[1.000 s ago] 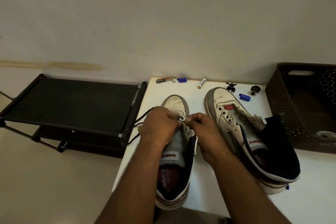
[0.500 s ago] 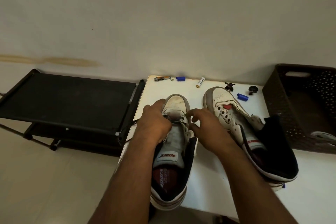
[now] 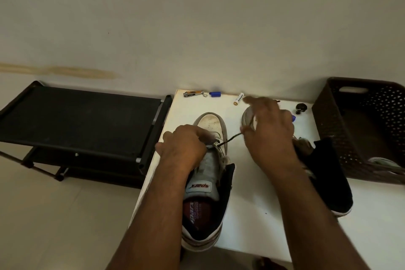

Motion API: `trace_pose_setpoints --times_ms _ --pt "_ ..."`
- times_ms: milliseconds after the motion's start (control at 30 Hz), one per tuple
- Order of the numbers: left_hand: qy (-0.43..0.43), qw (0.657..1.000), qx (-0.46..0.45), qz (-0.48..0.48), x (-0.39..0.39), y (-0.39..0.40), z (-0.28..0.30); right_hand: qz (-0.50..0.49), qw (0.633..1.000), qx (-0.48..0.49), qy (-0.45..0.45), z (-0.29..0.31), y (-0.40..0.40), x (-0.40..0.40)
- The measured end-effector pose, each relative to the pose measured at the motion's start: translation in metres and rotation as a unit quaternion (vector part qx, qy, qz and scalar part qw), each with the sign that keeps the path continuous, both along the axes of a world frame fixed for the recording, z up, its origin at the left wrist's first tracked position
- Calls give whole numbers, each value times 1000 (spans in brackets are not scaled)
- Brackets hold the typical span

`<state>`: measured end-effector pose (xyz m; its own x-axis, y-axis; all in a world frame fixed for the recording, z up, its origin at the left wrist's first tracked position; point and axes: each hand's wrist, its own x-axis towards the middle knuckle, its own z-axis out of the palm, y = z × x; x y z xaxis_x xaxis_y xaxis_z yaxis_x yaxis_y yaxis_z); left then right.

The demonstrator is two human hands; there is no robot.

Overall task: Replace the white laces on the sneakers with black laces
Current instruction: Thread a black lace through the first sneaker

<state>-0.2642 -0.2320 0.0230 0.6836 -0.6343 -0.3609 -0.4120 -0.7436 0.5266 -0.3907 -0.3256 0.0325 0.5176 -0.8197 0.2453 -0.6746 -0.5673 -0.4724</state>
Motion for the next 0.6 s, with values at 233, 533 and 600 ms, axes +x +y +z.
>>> trace_pose_setpoints --times_ms 233,533,600 --pt "-123 992 -6 -16 4 -7 4 180 965 139 131 -24 11 16" --pt "3 997 27 -72 13 -29 5 136 974 163 81 -32 15 18" --pt "11 998 23 -63 16 -26 2 144 970 168 98 -29 9 14"
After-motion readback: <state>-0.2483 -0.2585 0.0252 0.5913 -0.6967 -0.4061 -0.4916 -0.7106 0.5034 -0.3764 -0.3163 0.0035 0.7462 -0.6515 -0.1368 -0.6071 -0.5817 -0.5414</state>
